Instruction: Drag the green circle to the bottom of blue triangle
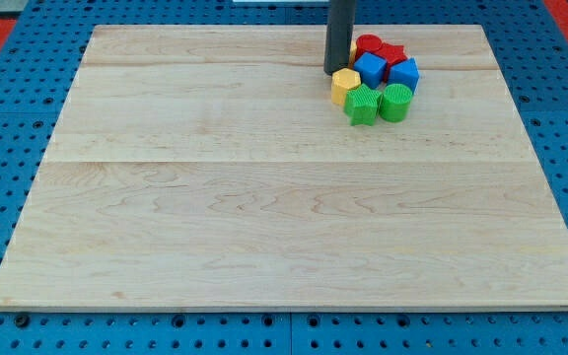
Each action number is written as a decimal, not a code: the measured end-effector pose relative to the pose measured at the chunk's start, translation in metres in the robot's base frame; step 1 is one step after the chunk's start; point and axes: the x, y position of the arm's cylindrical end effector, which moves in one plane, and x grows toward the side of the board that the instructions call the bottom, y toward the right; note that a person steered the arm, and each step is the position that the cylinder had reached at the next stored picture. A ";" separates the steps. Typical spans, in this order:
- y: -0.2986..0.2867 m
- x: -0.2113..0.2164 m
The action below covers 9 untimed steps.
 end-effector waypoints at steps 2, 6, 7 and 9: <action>-0.038 0.000; -0.033 -0.011; -0.033 -0.016; -0.018 -0.017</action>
